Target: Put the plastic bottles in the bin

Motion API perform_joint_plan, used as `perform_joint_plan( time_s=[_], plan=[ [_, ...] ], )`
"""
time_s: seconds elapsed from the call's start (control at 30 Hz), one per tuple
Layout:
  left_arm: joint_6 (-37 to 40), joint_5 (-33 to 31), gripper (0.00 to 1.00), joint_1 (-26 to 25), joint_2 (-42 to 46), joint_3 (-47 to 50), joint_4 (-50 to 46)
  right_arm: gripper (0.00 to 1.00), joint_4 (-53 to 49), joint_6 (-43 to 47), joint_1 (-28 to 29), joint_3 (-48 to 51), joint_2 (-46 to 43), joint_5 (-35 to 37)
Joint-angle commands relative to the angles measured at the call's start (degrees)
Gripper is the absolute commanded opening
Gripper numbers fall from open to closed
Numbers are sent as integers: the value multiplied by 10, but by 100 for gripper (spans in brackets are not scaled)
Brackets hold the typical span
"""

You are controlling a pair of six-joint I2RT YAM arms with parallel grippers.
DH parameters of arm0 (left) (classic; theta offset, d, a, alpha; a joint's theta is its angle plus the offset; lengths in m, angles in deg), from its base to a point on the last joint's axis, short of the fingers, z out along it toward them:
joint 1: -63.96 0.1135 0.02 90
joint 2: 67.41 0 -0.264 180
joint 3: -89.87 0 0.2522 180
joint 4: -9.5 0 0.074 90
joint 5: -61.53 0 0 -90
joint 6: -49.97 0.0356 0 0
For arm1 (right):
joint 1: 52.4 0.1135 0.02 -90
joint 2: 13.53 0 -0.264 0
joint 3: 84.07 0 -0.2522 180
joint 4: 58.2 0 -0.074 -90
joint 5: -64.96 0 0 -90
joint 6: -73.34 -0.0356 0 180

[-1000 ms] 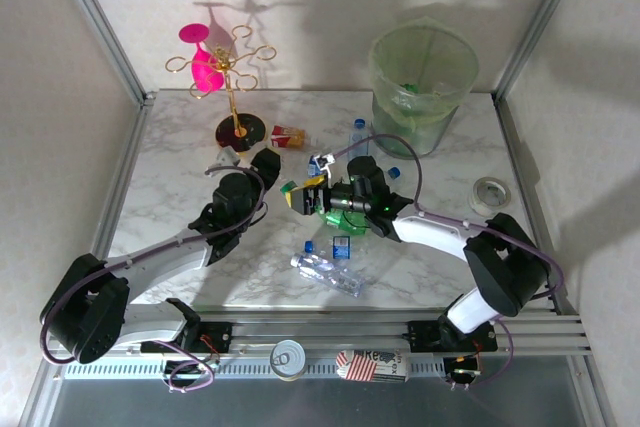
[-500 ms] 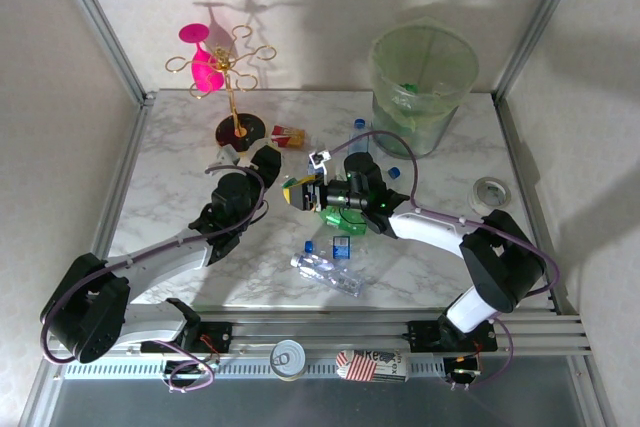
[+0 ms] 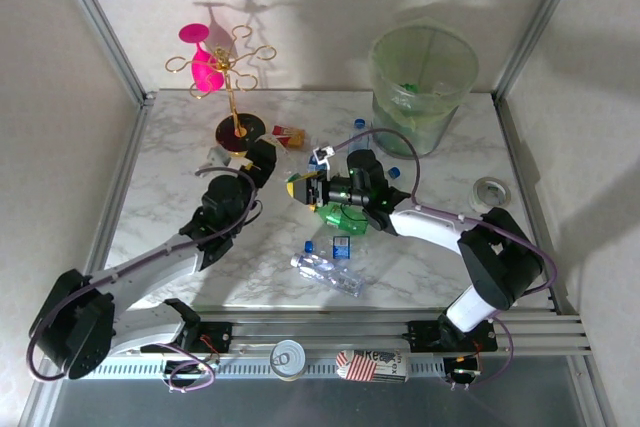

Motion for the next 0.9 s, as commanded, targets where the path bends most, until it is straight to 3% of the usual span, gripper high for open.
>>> perform_joint_plan(
  time_s=[0.0, 0.2, 0.6, 0.87],
  plan=[
    [12, -40, 100, 26, 40, 23, -48, 38, 3, 6, -16, -7, -13, 4],
    [4, -33, 100, 73, 75, 60, -89, 37, -94, 90, -62, -52, -63, 62],
    [1, 57, 100, 77, 23, 77, -21, 35, -284, 250, -123, -222, -109, 310],
    [7, 102, 100, 73, -25, 54, -11, 35, -323, 245, -220, -316, -72, 328]
  ],
)
